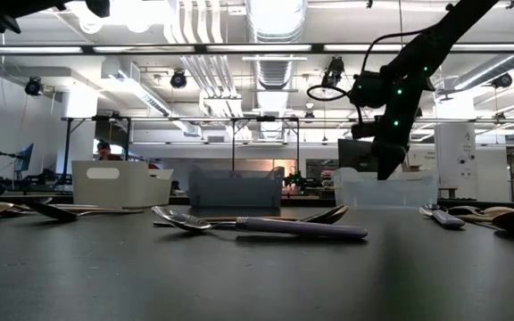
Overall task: Sort silverware by color (type)
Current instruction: Put the black spoon into the transparent bin
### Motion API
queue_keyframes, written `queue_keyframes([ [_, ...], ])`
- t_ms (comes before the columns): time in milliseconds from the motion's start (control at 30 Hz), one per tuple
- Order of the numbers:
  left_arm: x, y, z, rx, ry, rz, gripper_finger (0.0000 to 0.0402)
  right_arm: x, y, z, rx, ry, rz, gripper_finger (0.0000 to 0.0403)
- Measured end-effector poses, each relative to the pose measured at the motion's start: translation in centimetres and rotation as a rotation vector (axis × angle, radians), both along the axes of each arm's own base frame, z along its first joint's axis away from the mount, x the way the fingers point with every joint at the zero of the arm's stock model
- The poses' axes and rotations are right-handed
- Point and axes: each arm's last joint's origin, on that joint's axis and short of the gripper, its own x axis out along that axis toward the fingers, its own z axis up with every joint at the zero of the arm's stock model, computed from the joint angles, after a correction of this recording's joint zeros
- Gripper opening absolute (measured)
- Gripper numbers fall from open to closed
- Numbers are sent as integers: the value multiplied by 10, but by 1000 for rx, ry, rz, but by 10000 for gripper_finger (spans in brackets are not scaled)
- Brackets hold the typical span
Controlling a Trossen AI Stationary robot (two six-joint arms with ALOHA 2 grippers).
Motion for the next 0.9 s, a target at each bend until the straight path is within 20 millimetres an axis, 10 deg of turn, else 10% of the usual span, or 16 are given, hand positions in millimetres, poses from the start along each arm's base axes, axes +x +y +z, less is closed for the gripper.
queue_keyframes([
  [900,0,0,0,0,0,1,75,4,-5,-18,51,13,-62,9],
])
